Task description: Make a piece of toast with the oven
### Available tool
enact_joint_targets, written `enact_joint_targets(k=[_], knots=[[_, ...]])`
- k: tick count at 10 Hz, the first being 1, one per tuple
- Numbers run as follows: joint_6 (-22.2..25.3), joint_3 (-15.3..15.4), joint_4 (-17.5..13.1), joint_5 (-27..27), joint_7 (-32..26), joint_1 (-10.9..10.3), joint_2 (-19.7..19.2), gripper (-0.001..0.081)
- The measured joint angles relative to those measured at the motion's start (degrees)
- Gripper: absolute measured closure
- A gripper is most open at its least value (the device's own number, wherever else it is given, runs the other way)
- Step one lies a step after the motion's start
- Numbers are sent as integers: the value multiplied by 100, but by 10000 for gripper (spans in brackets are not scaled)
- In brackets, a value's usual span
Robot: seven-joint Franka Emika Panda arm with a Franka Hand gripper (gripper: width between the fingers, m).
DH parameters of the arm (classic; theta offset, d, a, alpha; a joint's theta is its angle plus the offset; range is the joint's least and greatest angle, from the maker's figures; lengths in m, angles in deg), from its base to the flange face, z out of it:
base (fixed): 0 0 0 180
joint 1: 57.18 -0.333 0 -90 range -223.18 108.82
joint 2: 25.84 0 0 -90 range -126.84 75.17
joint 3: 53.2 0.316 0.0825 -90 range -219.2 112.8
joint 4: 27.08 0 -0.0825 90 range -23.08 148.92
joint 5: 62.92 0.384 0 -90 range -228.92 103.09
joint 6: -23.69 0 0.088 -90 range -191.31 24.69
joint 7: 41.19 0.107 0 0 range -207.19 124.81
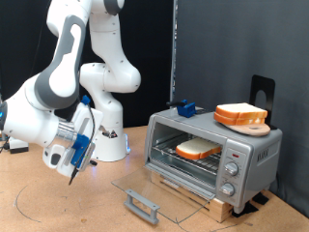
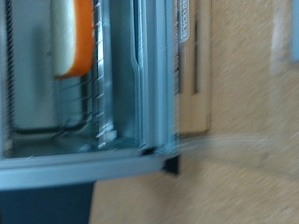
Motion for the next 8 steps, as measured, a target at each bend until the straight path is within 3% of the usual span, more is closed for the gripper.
enact_joint_targets(k=[3,8], knots=[[-619,14,-51,-11,-36,-22,-584,-3],[-1177,292,-35,-16,-167,-123,-1264,-3]])
